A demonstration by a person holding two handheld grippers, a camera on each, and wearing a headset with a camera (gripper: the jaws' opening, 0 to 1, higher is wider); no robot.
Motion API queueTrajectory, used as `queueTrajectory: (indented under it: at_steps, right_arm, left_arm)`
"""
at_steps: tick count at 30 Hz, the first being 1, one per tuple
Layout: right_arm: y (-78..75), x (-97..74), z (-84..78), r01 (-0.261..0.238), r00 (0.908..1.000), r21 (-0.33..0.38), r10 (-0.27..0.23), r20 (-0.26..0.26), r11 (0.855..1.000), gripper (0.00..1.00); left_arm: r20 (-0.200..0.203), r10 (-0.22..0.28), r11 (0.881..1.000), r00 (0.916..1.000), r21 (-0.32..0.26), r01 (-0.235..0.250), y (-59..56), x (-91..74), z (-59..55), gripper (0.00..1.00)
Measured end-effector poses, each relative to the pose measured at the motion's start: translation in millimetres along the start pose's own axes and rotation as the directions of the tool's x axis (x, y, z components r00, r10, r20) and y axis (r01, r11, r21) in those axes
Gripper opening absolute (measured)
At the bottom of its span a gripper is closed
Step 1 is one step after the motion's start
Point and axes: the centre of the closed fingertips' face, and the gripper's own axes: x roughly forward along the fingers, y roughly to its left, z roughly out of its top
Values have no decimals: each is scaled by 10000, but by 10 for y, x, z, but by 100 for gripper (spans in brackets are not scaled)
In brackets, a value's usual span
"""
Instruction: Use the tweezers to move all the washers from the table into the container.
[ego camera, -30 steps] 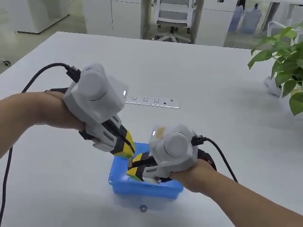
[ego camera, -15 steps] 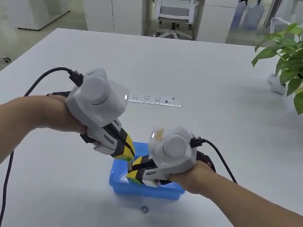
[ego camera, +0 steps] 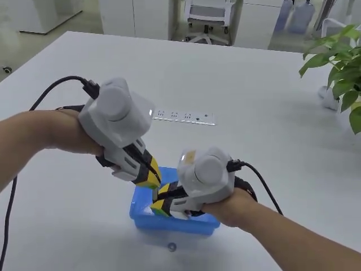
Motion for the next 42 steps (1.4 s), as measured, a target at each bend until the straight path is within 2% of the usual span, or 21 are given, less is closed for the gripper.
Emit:
queueTrajectory:
  at_steps: [13,26,36,42]
  right_arm:
    - [51,-174,136,266,9995,-263,-262,159,9993,11]
    - [182,-369,257,498,9986,-631,-485,206,9968,10]
    - [308,-495,287,626,9978,-791,-606,263,9949,10]
    - [383,-544,254,672,9975,-787,-653,257,9946,10]
  left_arm:
    - [20,204,9992,9998,333,-204,-80,-136,161,5]
    - [162,328,9980,9993,537,-337,-245,-268,341,5]
    - [208,398,9966,9990,717,-412,-385,-328,427,5]
    - [173,404,9963,9990,748,-416,-448,-322,440,5]
